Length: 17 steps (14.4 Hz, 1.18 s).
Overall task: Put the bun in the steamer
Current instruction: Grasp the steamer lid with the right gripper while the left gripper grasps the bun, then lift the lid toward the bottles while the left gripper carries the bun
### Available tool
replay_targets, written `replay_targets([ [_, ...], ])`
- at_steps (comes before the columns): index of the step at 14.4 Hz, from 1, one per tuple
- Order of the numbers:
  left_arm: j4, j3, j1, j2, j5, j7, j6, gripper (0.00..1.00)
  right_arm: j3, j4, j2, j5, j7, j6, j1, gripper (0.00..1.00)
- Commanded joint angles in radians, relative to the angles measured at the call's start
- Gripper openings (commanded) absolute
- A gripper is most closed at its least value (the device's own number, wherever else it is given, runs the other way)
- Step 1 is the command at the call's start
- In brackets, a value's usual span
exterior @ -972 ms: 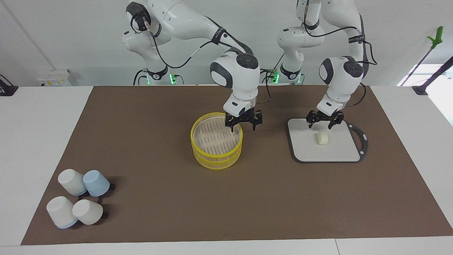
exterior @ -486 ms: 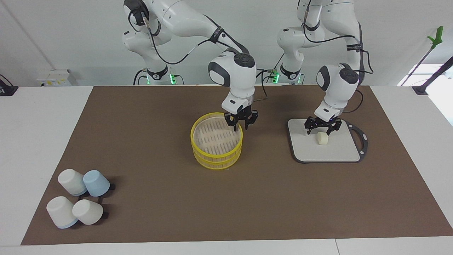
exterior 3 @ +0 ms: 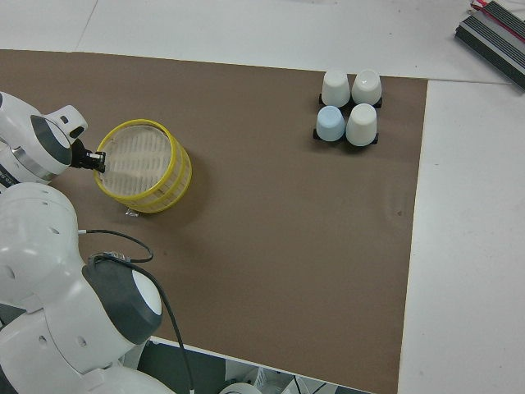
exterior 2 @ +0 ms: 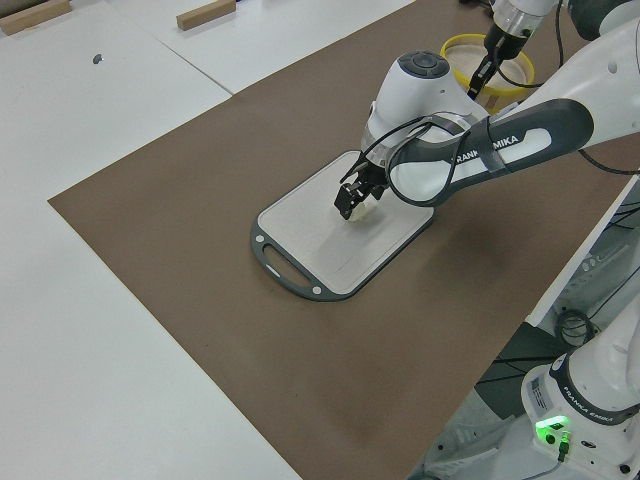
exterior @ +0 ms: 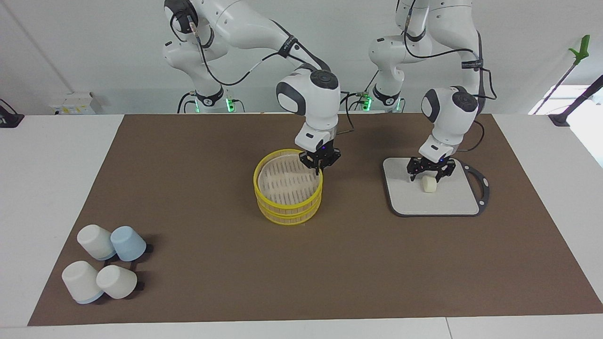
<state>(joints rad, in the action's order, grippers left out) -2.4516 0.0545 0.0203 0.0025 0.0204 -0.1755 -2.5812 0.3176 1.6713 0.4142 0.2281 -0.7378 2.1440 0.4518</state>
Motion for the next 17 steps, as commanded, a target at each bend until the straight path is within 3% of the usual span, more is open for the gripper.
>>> replay_targets([
  [1,0.014,-0.005,0.001,0.022,0.012,-0.025,-0.039,0.92,0.009,-0.042,-0.021,0.055,-0.005,-0.103,-0.005,0.0],
  [2,0.014,-0.005,0.001,0.024,0.012,-0.027,-0.039,0.86,0.011,-0.095,-0.021,0.057,-0.003,-0.168,-0.004,0.0],
  [5,0.013,-0.005,0.0,0.022,0.012,-0.027,-0.037,0.45,0.015,-0.243,-0.028,0.039,0.057,-0.353,-0.015,0.0],
  [6,0.013,-0.005,0.001,0.022,0.012,-0.027,-0.036,0.38,0.015,-0.258,-0.04,0.036,0.073,-0.395,-0.016,0.0],
  [7,0.016,-0.005,0.001,0.022,0.01,-0.027,-0.03,0.24,0.015,-0.257,-0.058,0.033,0.109,-0.417,-0.025,0.0],
  [10,0.087,-0.005,-0.013,0.025,0.012,0.007,0.063,0.23,0.014,-0.249,-0.11,0.033,0.282,-0.508,-0.109,0.0],
  [13,0.32,-0.004,-0.072,0.025,0.009,0.152,0.388,0.22,0.012,-0.208,-0.207,-0.047,0.463,-0.579,-0.246,0.0],
  [17,0.524,0.001,-0.251,0.042,0.0,0.514,0.57,0.22,0.012,-0.104,-0.33,-0.137,0.722,-0.589,-0.445,0.0],
])
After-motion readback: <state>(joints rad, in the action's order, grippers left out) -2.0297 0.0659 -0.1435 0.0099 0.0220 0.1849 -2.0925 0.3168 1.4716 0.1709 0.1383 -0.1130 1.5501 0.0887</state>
